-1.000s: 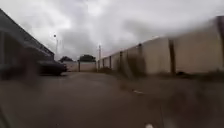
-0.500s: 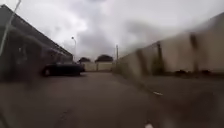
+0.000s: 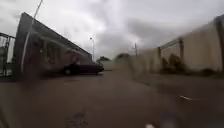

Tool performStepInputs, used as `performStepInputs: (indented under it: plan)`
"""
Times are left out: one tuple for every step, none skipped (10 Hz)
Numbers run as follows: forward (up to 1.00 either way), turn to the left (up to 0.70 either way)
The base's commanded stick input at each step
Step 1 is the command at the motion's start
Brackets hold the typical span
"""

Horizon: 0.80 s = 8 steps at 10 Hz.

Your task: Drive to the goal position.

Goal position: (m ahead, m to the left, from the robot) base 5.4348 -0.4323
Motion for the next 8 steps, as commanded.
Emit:
performStepInputs:
  plan:
    - [0.50, 0.39]
    - [0.50, 0.38]
    - [0.50, 0.34]
    - [0.50, 0.28]
    - [0.50, 0.20]
    - [0.50, 0.16]
    - [0.50, 0.16]
    - [0.50, 0.15]
